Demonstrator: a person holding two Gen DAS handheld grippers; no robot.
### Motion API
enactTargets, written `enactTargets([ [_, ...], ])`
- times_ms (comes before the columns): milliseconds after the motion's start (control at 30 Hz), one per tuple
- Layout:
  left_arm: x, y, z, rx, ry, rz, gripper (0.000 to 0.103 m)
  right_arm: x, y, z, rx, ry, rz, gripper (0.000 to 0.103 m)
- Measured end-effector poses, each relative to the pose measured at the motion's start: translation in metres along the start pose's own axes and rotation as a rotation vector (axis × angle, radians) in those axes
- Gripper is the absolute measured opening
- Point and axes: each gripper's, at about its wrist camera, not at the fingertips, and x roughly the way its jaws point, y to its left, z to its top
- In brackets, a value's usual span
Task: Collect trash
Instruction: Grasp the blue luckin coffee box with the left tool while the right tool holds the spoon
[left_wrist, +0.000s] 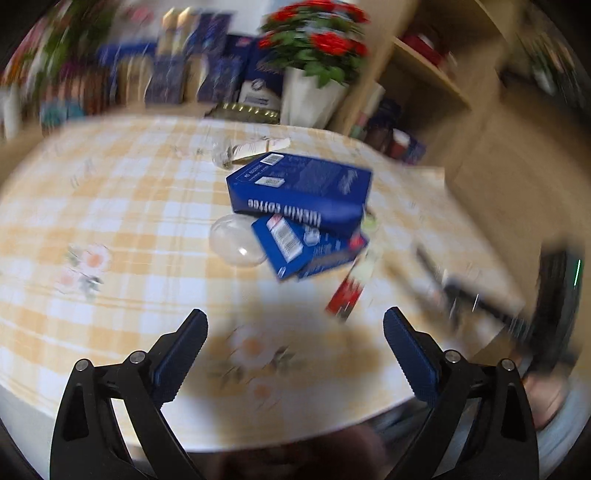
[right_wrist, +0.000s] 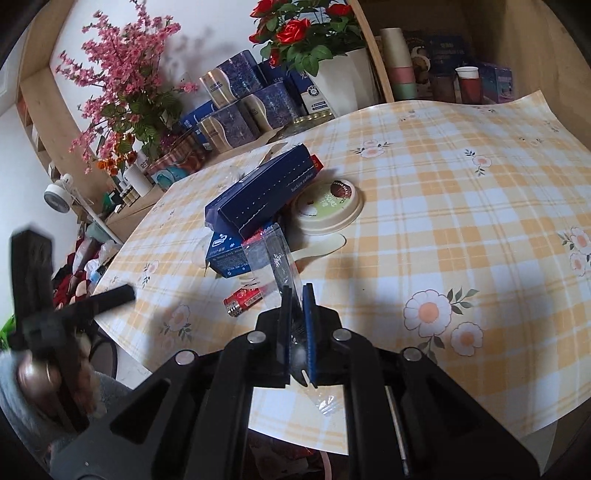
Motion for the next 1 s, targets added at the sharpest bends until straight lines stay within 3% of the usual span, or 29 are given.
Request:
enactTargets([
  [67, 0.011, 0.019, 0.017, -0.163, 0.014, -0.068, 0.071, 0.001, -0.001, 0.000, -0.003, 0.005, -0.003, 0.010],
  [133, 0.026, 0.041, 0.035, -0.346, 0.006, -0.137, 0.063, 0.003, -0.004, 0.000, 0.007, 0.009, -0.005, 0.010],
  [333, 0.067, 0.068, 0.063, -0.607, -0.016, -0.237, 0.044, 0.008, -0.009, 0.003, 0.018, 0.011, -0.011, 0.010],
  [400, 0.082, 0.075, 0.067, -0.683, -0.008, -0.260, 0.043, 0.008, -0.010, 0.004, 0.017, 0.011, -0.012, 0.010],
  [567, 0.103, 0.087, 0.064, -0.799, -0.002, -0.280, 0.043, 0.009, -0.018, 0.006, 0.029, 0.012, -0.018, 0.010],
  [733, 0.120, 0.096, 0.055, -0.888, -0.029, -0.362, 0.043, 0.011, -0.025, 0.007, 0.040, 0.020, -0.019, 0.010],
  [867, 0.126, 0.098, 0.058, -0.915, -0.042, -0.405, 0.042, 0.012, -0.027, 0.006, 0.044, 0.026, -0.023, 0.010],
  [1000, 0.124, 0.092, 0.069, -0.877, -0.057, -0.398, 0.030, 0.011, -0.028, 0.006, 0.047, 0.025, -0.025, 0.010],
])
